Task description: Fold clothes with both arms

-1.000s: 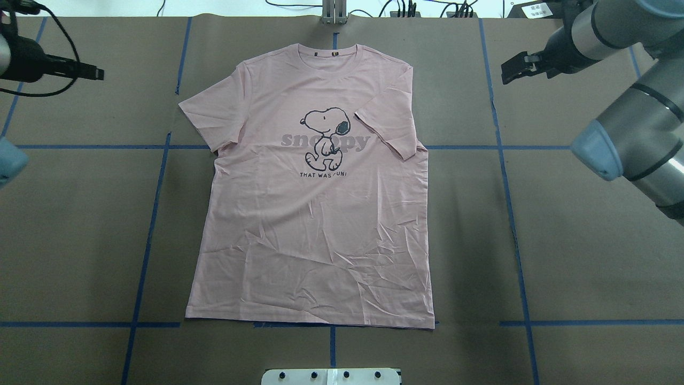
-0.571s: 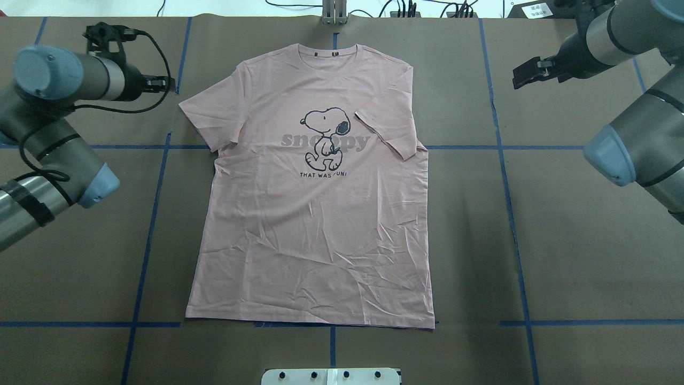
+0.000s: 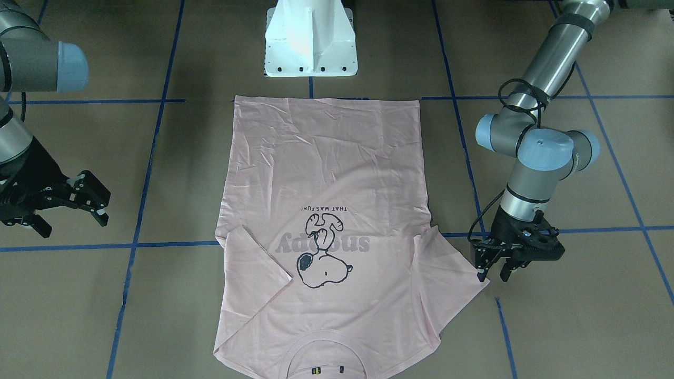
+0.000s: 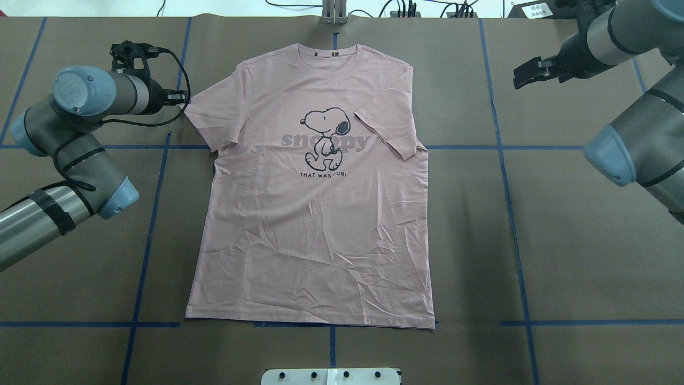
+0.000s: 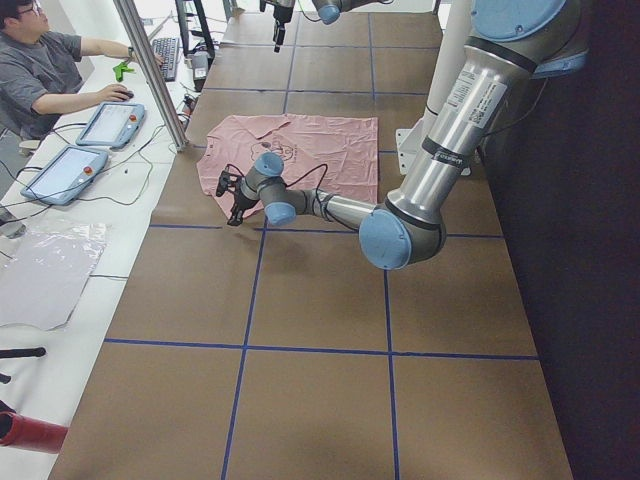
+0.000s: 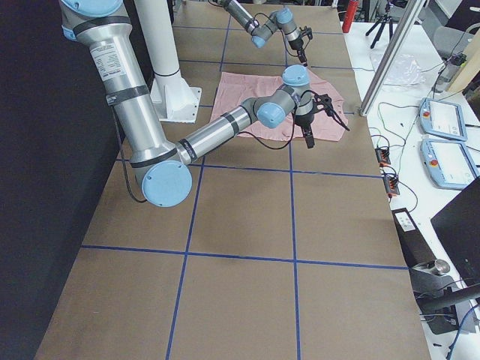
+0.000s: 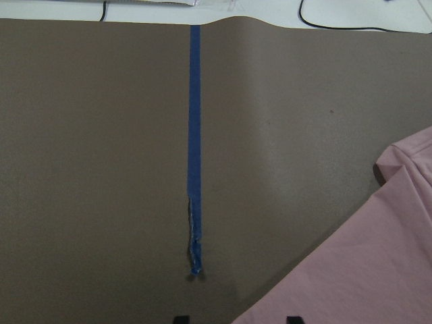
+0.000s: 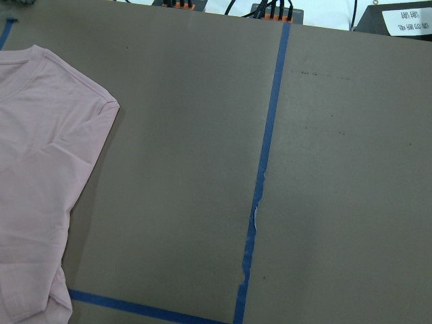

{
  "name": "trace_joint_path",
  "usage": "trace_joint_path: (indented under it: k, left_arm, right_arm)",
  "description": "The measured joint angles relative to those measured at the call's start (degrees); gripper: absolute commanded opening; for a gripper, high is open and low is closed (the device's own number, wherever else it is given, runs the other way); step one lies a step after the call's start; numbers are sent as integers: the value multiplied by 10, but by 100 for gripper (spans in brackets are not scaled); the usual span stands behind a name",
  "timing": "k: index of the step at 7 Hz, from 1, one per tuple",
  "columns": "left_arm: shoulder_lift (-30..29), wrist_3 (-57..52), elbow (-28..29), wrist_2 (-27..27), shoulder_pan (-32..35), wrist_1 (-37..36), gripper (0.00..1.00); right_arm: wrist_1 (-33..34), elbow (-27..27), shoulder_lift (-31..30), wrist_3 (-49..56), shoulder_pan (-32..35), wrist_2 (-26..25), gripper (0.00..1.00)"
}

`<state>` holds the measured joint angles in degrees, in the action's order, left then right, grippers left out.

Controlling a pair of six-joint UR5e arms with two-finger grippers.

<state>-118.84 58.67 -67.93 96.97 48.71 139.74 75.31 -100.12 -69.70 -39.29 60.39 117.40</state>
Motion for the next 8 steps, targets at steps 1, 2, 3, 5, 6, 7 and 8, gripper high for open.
trace_joint_path:
  k: [1,2,3,5,6,7,8]
  left_arm:
    - [-3,0,6,0,-3,0,56]
    - [-6,0,10,0,-8,0,53]
    - [-7,0,12,0,-14,2,48]
    - [-8,-1,13,0,-19,6,21]
    - [-8,-1,14,0,-19,7,0]
    - [-8,-1,14,0,-19,8,0]
    - [-8,-1,14,0,-19,8,0]
  right_arm:
    - [0,0,0,0,0,-1,100]
    - [0,0,-1,0,0,-2,100]
    - [0,1,-1,0,0,-4,100]
    - [0,2,-1,0,0,-6,100]
    - [0,3,-1,0,0,-7,100]
    - [0,3,-1,0,0,-7,100]
    - [0,3,-1,0,0,-7,100]
